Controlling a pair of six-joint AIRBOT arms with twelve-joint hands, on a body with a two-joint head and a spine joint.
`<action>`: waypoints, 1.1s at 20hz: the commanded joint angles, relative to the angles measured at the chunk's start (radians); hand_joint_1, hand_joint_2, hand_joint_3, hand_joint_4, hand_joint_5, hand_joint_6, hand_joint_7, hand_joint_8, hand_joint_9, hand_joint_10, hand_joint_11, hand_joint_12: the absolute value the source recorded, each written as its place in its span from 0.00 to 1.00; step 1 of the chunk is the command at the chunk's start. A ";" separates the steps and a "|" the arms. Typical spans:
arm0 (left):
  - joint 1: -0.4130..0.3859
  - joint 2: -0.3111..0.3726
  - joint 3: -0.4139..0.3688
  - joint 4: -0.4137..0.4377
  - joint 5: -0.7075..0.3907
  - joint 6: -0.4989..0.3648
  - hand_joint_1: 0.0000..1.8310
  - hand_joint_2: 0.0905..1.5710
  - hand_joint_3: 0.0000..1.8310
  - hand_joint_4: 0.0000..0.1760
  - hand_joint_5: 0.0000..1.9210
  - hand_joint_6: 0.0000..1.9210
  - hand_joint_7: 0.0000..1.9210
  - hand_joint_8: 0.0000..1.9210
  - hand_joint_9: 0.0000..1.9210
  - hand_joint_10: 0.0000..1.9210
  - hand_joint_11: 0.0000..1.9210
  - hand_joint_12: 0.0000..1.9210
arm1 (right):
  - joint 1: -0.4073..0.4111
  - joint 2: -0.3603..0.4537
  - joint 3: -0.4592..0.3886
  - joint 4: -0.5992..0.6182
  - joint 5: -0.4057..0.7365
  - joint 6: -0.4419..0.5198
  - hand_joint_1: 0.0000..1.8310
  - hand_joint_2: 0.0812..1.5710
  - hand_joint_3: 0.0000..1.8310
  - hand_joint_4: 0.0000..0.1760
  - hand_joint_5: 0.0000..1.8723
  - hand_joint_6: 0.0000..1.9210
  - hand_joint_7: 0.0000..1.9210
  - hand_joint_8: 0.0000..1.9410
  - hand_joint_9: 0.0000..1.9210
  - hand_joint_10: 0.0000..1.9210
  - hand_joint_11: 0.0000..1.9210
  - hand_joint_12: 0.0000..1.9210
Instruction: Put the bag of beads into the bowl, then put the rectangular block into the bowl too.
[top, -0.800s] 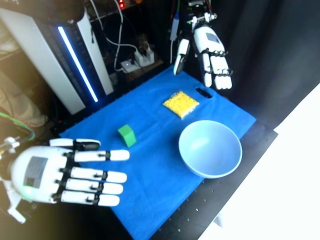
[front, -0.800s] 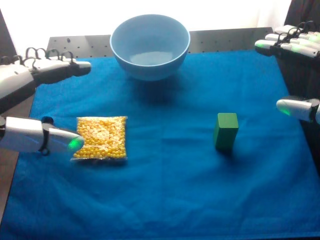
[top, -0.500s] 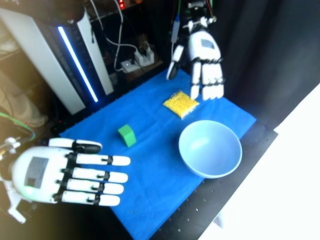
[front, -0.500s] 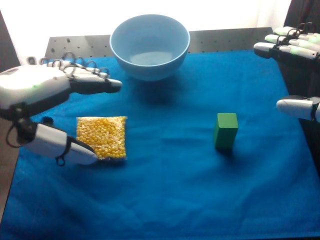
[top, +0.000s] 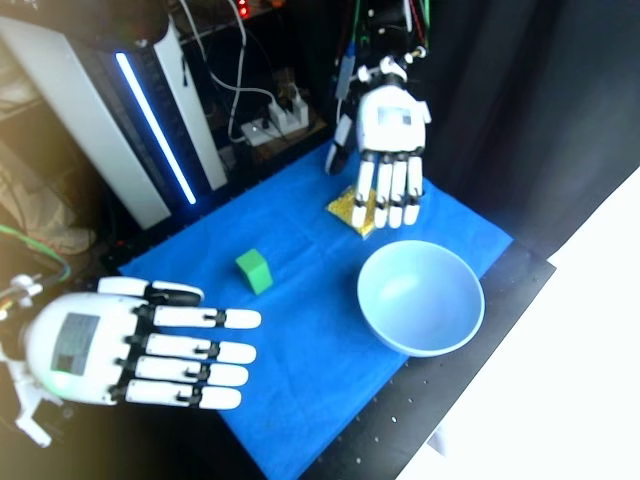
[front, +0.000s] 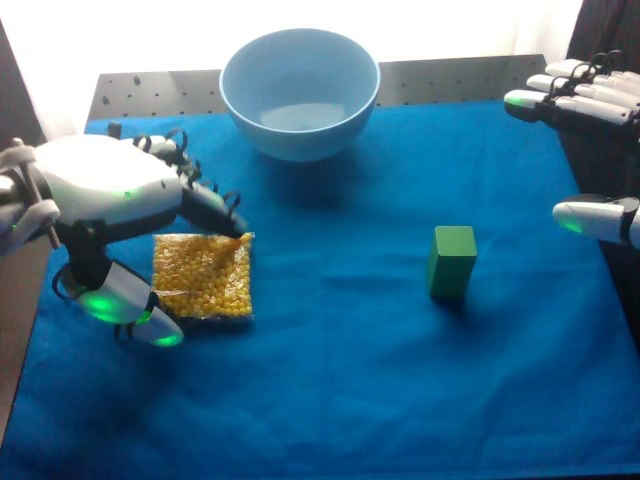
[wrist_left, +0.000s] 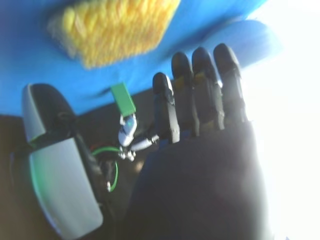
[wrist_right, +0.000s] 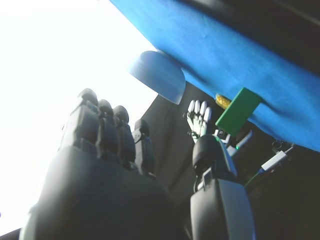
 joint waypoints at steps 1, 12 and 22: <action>-0.013 -0.006 -0.001 -0.031 -0.056 0.040 0.48 0.53 0.00 0.22 0.31 0.01 0.34 0.01 0.26 0.01 0.00 0.43 | 0.015 0.005 0.004 0.033 0.112 0.004 0.29 0.81 0.00 0.54 0.07 0.00 0.05 0.00 0.00 0.00 0.00 0.00; 0.005 -0.014 0.018 -0.308 -0.209 0.170 0.69 0.70 0.00 0.00 0.54 0.35 0.48 0.69 0.34 0.68 0.15 0.89 | 0.015 0.003 0.004 0.030 0.107 0.004 0.33 0.85 0.00 0.26 0.08 0.00 0.07 0.00 0.04 0.01 0.02 0.01; -0.137 0.045 0.014 -0.241 -0.530 0.011 0.67 0.70 0.00 0.00 0.51 0.46 0.48 0.63 0.38 0.60 0.29 0.81 | 0.015 -0.005 0.012 0.032 0.105 0.004 0.20 0.85 0.00 0.21 0.06 0.00 0.05 0.00 0.02 0.00 0.00 0.00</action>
